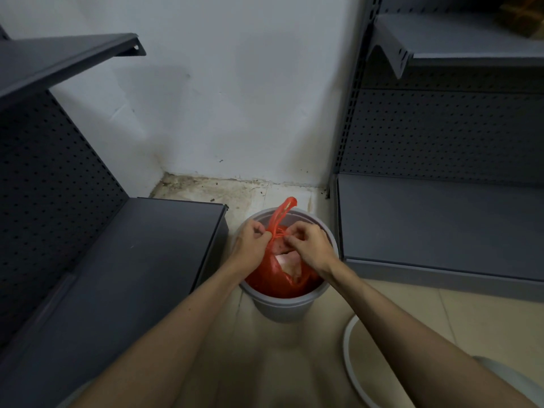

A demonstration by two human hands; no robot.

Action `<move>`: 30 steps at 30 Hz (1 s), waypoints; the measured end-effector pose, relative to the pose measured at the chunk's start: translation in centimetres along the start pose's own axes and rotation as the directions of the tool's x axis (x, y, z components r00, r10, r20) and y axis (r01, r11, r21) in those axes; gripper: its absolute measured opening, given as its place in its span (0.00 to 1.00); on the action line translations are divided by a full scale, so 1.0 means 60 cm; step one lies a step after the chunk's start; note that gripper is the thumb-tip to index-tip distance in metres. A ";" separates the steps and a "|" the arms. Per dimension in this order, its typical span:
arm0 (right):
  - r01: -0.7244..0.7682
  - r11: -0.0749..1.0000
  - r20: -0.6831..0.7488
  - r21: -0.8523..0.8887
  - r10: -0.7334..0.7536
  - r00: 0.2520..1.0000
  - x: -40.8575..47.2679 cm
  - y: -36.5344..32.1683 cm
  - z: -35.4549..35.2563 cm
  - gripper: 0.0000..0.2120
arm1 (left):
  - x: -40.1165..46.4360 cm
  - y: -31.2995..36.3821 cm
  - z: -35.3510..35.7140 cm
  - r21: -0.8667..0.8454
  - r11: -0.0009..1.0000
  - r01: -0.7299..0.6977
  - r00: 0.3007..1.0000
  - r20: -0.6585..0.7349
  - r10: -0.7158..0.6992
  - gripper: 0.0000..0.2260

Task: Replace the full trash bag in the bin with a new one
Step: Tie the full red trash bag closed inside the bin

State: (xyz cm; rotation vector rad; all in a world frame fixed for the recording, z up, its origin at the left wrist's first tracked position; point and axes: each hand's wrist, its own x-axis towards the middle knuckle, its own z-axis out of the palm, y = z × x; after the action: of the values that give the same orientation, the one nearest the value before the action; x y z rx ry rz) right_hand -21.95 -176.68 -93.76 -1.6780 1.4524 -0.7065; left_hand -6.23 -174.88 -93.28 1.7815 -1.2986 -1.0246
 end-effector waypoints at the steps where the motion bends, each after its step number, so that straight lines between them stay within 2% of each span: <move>1: -0.001 1.000 -0.019 0.006 0.001 1.000 0.001 0.001 0.001 0.05 | -0.002 -0.001 0.001 0.017 1.000 -0.007 1.000 -0.004 0.007 0.02; 4: -0.044 0.995 -0.089 0.094 0.052 0.995 -0.002 0.001 0.002 0.09 | -0.013 0.004 0.005 0.090 0.995 -0.052 0.998 -0.027 0.055 0.12; 7: -0.133 0.977 -0.160 0.169 0.160 0.974 -0.003 0.001 -0.003 0.11 | -0.022 -0.003 0.011 0.202 0.968 -0.146 0.989 0.022 0.145 0.19; 9: -0.154 0.965 -0.162 0.211 0.190 0.968 -0.004 -0.008 -0.004 0.12 | -0.023 -0.011 0.013 0.344 0.916 -0.206 0.978 0.039 0.205 0.17; 12: -0.137 0.898 -0.071 0.419 0.183 0.980 -0.004 -0.023 0.000 0.13 | -0.029 0.002 0.019 0.498 0.816 -0.293 0.952 0.076 0.295 0.12; 16: -0.162 0.791 0.031 0.590 0.178 0.984 -0.007 -0.031 0.000 0.15 | -0.037 0.025 0.021 0.575 0.735 -0.360 0.926 0.127 0.355 0.11; 20: -0.190 0.775 0.054 0.603 0.198 0.979 -0.010 -0.024 0.002 0.12 | -0.037 0.026 0.020 0.595 0.688 -0.415 0.904 0.184 0.386 0.13; 23: -0.188 0.677 0.102 0.712 0.166 0.981 -0.006 -0.014 0.003 0.15 | -0.027 0.011 0.015 0.556 0.714 -0.425 0.903 0.201 0.381 0.12; 25: -0.203 0.650 0.141 0.732 0.147 0.979 -0.007 -0.011 -0.003 0.16 | -0.017 0.001 0.009 0.478 0.795 -0.374 0.927 0.182 0.328 0.11; 28: -0.188 0.740 0.182 0.646 0.089 0.979 -0.020 -0.012 -0.021 0.12 | -0.008 0.009 -0.005 0.299 0.922 -0.247 0.962 0.193 0.195 0.08; 30: -0.140 0.828 0.191 0.543 0.041 0.981 -0.025 -0.007 -0.031 0.07 | -0.004 0.013 -0.013 0.265 0.948 -0.178 0.969 0.217 0.121 0.06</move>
State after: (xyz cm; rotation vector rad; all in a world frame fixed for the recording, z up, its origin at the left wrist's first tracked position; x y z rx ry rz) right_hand -23.52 -175.56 -92.28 -1.1730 1.0583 -0.8142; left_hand -5.89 -174.80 -92.17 1.7851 -1.7529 -0.9897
